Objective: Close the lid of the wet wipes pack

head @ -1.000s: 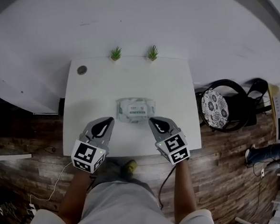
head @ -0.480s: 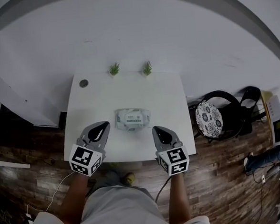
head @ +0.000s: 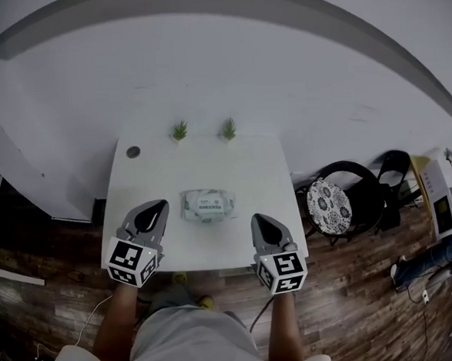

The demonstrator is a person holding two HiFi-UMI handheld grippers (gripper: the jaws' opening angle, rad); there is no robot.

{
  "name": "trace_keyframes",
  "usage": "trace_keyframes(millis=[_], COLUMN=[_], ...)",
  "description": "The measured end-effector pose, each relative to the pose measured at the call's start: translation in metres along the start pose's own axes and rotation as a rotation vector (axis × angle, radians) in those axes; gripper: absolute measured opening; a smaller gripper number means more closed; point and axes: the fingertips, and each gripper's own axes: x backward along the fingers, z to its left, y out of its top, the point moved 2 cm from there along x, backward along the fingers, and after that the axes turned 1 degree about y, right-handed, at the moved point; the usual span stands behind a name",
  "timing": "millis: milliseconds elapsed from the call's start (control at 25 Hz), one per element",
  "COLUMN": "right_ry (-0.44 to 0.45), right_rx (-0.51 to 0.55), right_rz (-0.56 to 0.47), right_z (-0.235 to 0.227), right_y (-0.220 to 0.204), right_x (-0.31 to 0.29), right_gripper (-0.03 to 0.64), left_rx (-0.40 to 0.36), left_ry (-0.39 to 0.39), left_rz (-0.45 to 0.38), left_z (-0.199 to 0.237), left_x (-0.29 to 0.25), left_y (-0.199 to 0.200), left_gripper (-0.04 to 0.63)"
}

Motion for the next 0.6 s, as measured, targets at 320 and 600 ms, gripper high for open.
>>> trace_keyframes(millis=[320, 600], right_ry=[-0.043, -0.061], right_rx=[-0.016, -0.043], right_rz=[-0.070, -0.114], right_z=[-0.009, -0.017], right_y=[0.014, 0.020], right_x=[0.018, 0.026], right_gripper=[0.004, 0.003], left_rx=[-0.026, -0.042], left_ry=[0.036, 0.055], left_rz=[-0.050, -0.079], left_z=[0.003, 0.005], left_x=[0.007, 0.009], left_y=[0.020, 0.031], left_gripper=[0.006, 0.006])
